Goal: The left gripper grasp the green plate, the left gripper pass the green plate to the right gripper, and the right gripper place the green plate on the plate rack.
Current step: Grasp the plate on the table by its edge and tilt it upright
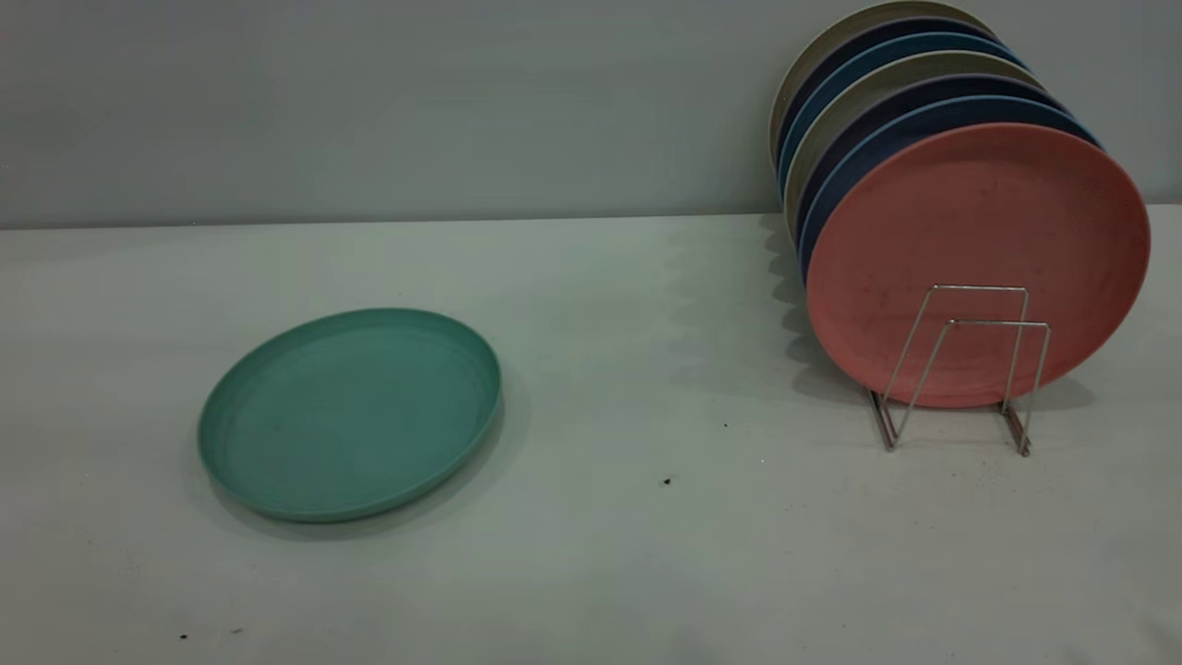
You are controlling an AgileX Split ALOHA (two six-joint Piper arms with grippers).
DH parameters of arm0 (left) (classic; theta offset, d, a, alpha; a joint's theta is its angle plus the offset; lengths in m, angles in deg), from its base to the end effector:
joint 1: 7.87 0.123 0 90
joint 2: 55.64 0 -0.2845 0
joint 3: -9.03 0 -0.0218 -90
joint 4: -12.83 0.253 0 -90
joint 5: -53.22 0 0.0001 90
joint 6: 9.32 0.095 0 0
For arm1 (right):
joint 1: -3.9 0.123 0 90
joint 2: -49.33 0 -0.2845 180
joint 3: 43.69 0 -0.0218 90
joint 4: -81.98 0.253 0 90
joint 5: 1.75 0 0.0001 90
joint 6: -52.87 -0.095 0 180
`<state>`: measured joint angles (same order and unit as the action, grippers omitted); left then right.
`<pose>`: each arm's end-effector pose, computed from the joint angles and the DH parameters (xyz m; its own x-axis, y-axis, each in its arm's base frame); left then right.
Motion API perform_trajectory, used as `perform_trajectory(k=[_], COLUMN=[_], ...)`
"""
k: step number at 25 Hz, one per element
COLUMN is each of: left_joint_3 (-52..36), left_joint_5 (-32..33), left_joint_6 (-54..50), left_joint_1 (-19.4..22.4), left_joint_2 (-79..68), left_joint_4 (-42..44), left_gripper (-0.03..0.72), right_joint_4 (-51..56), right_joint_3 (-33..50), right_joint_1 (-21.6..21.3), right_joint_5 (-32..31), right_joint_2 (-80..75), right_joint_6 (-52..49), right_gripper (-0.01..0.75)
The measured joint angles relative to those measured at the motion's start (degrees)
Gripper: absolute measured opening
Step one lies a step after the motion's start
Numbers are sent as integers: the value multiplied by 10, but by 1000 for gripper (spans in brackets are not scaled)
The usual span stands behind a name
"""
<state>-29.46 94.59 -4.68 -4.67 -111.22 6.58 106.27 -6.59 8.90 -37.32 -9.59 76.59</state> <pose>0.1598 0.0021 0.2941 -0.7093 -0.0407 -0.7037 -0.0058 0.9986 -0.0518 0.1759 0.0382 0.3035 -0.6106 -0.1140 -0.7837 -0.3081 0.9458 0.1025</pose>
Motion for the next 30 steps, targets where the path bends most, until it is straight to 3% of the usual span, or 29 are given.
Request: perform_trajectory(k=[5,10,15,19,25,30], left_joint_3=[22,48,101,148,237,306], left_joint_5=[-39,-77,-87,-92,-85,-52], left_joint_6=[25,58,68,76,92,183], left_joint_1=[0,0,1,26,91,103], left_joint_2=[-96,-183,-287,-392,-577,-697], left_joint_4=[-49,-73,-66,-65,-84,-182], left_gripper=[518,518,518,518,518,518], right_joint_4=[183,312,344,353,374,386], right_joint_3=[-29,-70,-134,-184,-225,-243], right_joint_1=[19,113,194,229,236,236], right_joint_5=[26,53,54,53,47,46], right_joint_2=[-111,-234,-369,-446,-518,-564], right_joint_6=[182,300,310,312,313,313], right_gripper=[462,462,462,462,462,462])
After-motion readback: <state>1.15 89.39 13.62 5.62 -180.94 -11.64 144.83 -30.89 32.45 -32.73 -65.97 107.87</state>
